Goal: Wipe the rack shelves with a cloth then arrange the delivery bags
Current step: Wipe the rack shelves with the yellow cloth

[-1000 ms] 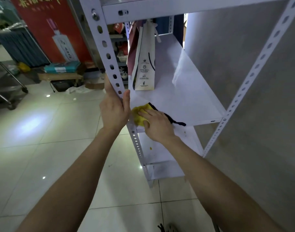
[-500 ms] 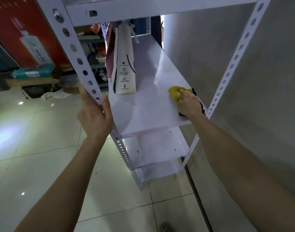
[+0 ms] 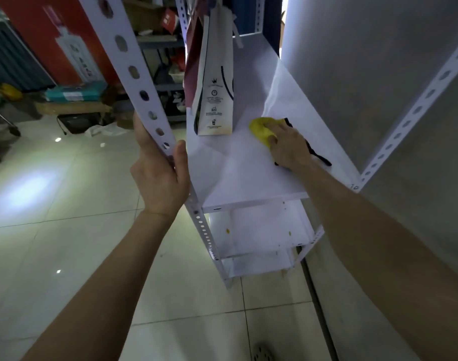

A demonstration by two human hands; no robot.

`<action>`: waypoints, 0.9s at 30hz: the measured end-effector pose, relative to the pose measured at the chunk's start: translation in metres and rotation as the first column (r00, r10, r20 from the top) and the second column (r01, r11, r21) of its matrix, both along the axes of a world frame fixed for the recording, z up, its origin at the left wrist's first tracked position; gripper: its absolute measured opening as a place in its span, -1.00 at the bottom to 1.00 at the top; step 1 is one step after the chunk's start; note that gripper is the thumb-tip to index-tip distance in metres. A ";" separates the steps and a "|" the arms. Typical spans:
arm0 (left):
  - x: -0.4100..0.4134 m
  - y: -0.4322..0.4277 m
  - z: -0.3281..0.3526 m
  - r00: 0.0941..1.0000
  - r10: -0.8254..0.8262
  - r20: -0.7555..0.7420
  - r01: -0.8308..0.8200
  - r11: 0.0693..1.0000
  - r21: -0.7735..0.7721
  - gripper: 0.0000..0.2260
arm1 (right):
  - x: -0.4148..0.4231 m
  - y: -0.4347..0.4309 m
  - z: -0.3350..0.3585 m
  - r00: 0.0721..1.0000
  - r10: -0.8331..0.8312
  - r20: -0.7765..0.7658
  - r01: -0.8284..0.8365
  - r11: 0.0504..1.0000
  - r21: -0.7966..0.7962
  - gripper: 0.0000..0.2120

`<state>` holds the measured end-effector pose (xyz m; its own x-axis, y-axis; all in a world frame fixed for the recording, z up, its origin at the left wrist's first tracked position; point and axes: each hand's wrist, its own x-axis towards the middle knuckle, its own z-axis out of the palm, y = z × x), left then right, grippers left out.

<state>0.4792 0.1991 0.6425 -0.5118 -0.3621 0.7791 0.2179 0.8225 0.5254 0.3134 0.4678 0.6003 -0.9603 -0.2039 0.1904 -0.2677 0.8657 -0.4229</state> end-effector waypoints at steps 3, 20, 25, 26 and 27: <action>0.002 0.005 0.006 0.999 -0.050 0.016 0.050 0.999 -0.008 -0.41 | 0.068 -0.019 -0.011 0.998 0.034 -0.059 -0.035 0.999 -0.019 -0.54; 0.030 0.001 0.034 0.965 -0.131 0.227 0.151 0.986 -0.073 -0.34 | 0.179 -0.060 -0.005 0.976 0.158 -0.148 -0.173 0.980 -0.102 -0.66; 0.051 -0.017 0.052 0.922 -0.258 0.289 0.274 0.962 -0.017 -0.43 | 0.221 -0.033 0.035 0.982 0.034 -0.185 -0.101 0.926 -0.365 -0.63; 0.054 -0.020 0.058 0.919 -0.275 0.282 0.287 0.958 0.002 -0.45 | 0.230 -0.027 0.049 0.975 0.010 -0.221 -0.101 0.910 -0.403 -0.64; 0.055 -0.021 0.065 0.919 -0.290 0.267 0.295 0.955 0.022 -0.47 | 0.239 -0.022 0.066 0.964 -0.008 -0.266 -0.114 0.892 -0.438 -0.64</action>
